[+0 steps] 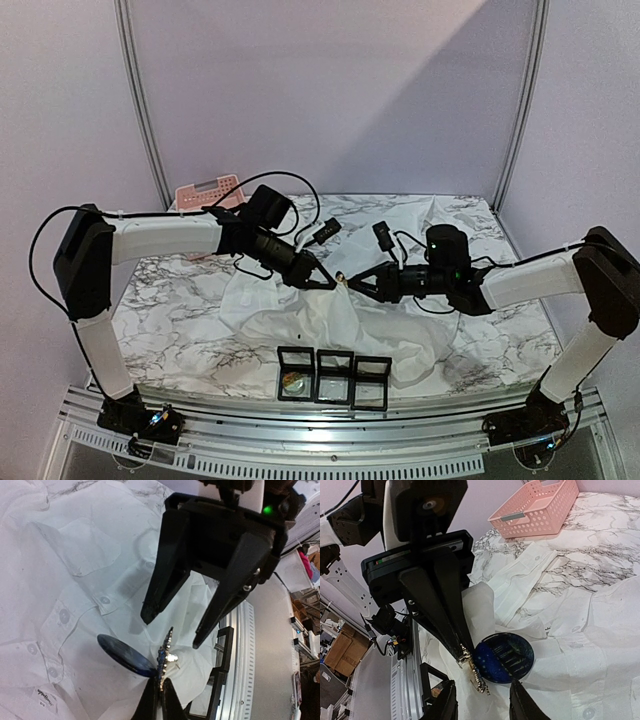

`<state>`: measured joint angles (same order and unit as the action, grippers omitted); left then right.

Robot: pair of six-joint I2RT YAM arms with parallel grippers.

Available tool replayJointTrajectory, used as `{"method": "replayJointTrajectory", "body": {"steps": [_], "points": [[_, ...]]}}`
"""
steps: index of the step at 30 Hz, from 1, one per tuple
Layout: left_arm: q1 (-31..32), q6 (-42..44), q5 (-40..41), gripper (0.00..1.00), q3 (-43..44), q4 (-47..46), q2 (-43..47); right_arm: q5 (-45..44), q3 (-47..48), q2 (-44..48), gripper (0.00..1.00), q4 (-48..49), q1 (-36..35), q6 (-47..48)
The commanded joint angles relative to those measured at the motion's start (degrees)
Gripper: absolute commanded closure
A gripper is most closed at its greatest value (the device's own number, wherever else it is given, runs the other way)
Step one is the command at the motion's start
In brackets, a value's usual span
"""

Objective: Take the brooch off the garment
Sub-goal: Pass from the left arm to the right

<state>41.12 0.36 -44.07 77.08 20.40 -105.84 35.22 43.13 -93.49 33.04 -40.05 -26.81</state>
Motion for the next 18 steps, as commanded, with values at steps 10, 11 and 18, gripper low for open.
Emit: {"method": "replayJointTrajectory", "body": {"steps": [10, 11, 18], "points": [[-0.6, -0.1, -0.7, 1.00, -0.2, -0.4, 2.0, 2.0, 2.9, -2.2, 0.81, -1.1, 0.2, 1.0], [-0.6, -0.2, -0.7, 1.00, -0.2, -0.4, 2.0, 2.3, 3.3, -2.4, 0.83, -1.2, 0.2, 1.0], [-0.6, -0.1, -0.5, 1.00, -0.2, -0.3, 1.9, 3.9, 4.6, -3.9, 0.90, -1.2, 0.2, 1.2]]}}
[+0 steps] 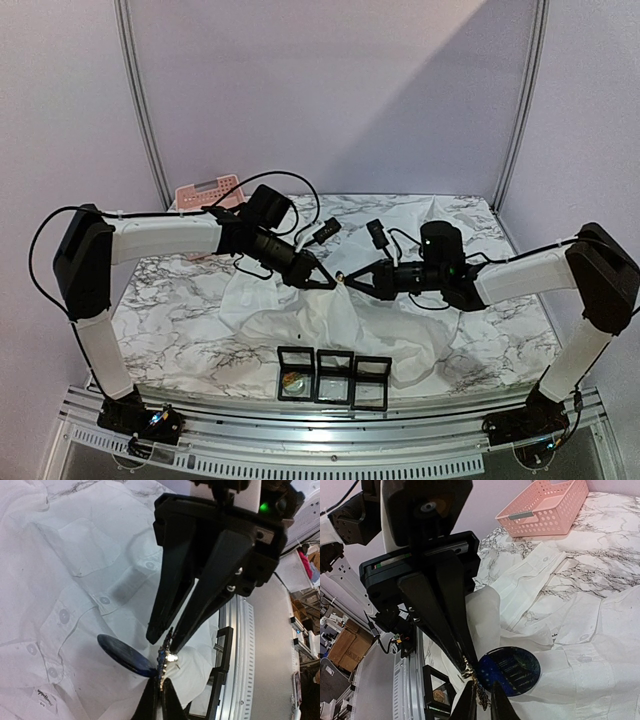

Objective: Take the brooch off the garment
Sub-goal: Pass from the left arm to the right, then remove the brooch from the flattened clothing.

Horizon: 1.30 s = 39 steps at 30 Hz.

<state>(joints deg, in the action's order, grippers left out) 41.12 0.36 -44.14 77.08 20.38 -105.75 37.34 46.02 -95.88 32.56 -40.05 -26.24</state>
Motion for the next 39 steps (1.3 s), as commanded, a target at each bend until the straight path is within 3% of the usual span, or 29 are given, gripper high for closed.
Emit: {"method": "replayJointTrajectory", "body": {"steps": [1, 5, 10, 15, 21, 26, 31, 39], "points": [[-0.6, -0.2, -0.4, 1.00, -0.2, -0.3, 1.8, 2.0, 1.8, -1.9, 0.91, -0.8, 0.2, 0.7], [-0.6, -0.2, -0.2, 1.00, -0.2, -0.3, 1.9, 2.5, 1.7, -2.3, 1.00, -0.9, 0.2, 0.7], [-0.6, -1.0, 1.2, 0.98, -0.1, -0.2, 1.9, -0.5, 0.6, -1.4, 1.00, -0.3, 0.1, 0.6], [-0.8, -1.3, 3.1, 0.61, 0.4, 0.7, 2.2, -9.2, -0.8, 2.3, 1.00, -2.7, -0.3, 3.2], [-1.8, -3.3, 8.2, 0.42, -2.2, -3.8, 5.8, -15.6, -0.8, 5.6, 1.00, -8.7, -0.4, 8.1], [-3.9, -8.3, 16.5, 0.35, -8.9, -14.0, 12.3, -19.2, -0.8, 7.2, 1.00, -13.0, -0.4, 10.7], [-5.9, -10.8, 19.0, 0.30, -13.5, -21.7, 16.8, -21.8, -1.1, 8.1, 1.00, -15.2, -0.4, 12.2], [-7.3, -12.7, 19.0, 0.29, -14.5, -23.7, 17.4, -25.3, -1.1, 7.8, 1.00, -18.1, -0.4, 13.9]]}}
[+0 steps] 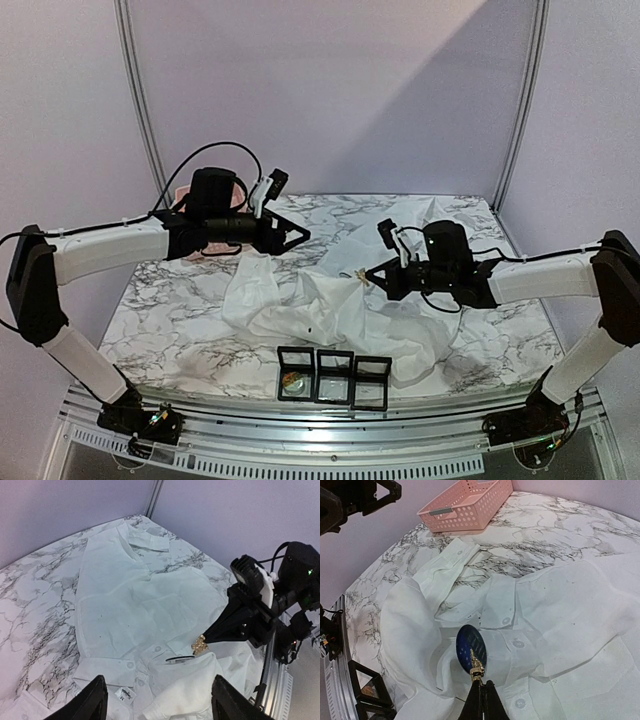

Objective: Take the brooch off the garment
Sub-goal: Remove the brooch from the flattened clothing.

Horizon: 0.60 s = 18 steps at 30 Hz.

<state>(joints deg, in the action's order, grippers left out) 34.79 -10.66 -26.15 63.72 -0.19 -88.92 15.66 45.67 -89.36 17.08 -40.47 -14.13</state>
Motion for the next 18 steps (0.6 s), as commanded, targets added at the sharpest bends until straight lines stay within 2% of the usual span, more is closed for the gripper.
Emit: {"method": "replayJointTrajectory", "body": {"steps": [1, 11, 14, 18], "points": [[-1.2, -2.0, 1.1, 0.29, -1.3, -3.5, 0.6, -4.3, -0.7, 1.4, 1.00, -3.2, 0.0, 2.1], [-2.2, -3.1, 5.8, 0.28, -4.4, -6.9, 4.3, -14.7, 1.0, 0.7, 1.00, -10.1, -1.7, 6.6], [-2.4, -3.0, 6.3, 0.28, -4.7, -6.9, 5.2, -17.6, 1.0, 1.4, 1.00, -10.4, -1.7, 4.9], [-2.3, -2.8, 5.9, 0.27, -4.2, -5.9, 6.2, -16.5, 1.2, 5.4, 1.00, -8.6, -1.5, 1.4]]}}
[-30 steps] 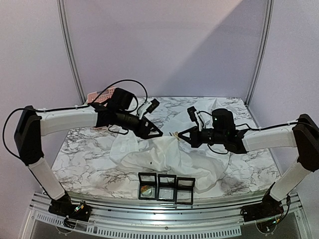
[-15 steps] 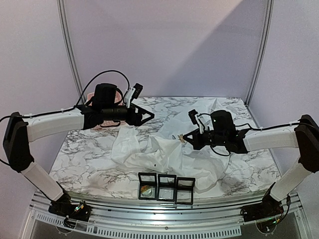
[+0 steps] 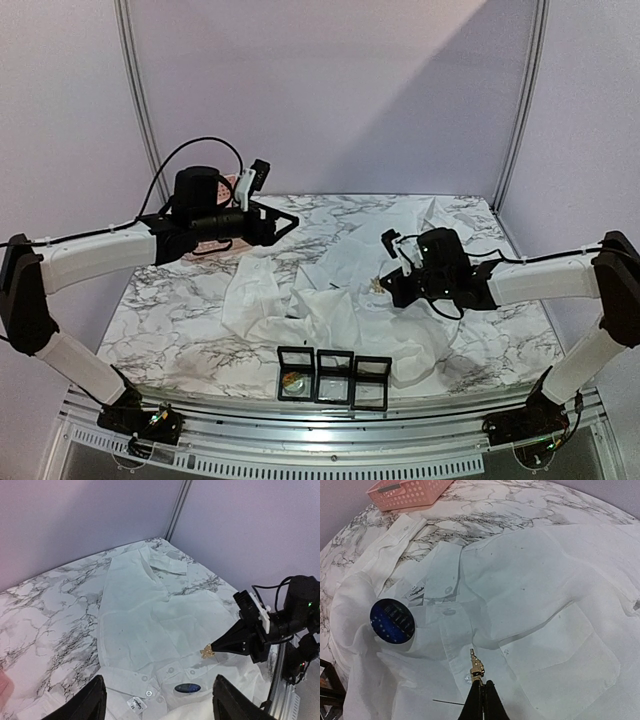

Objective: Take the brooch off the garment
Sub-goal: Remove the brooch from the flattened clothing, then pass from the right arm to the left

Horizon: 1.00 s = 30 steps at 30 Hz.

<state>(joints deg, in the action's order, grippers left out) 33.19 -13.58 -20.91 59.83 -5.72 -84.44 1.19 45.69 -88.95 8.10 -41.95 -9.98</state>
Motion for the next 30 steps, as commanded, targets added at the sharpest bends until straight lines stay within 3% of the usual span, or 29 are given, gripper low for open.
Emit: {"method": "replayJointTrajectory", "body": {"steps": [1, 9, 18, 26, 30], "points": [[-0.7, 0.3, 0.3, 0.27, 0.1, 0.5, 2.0, -1.9, 1.5, 6.2, 1.00, 0.7, 0.1, -3.2], [1.9, -0.9, -6.7, 0.27, 4.2, 5.5, 3.2, 13.0, 6.1, 12.0, 1.00, -1.6, 3.9, -5.9], [4.6, -3.5, -15.4, 0.27, 2.4, 8.9, 3.3, 30.9, 14.8, 10.2, 1.00, -12.2, 5.7, -8.5], [7.1, -11.4, -24.3, 0.30, -1.1, -1.8, 0.5, 45.3, 16.5, 7.1, 1.00, -11.9, 5.6, -15.2], [10.0, -11.5, -25.4, 0.31, -1.5, -2.0, -0.7, 45.7, 16.1, 5.2, 1.00, -10.8, 4.6, -16.3]]}}
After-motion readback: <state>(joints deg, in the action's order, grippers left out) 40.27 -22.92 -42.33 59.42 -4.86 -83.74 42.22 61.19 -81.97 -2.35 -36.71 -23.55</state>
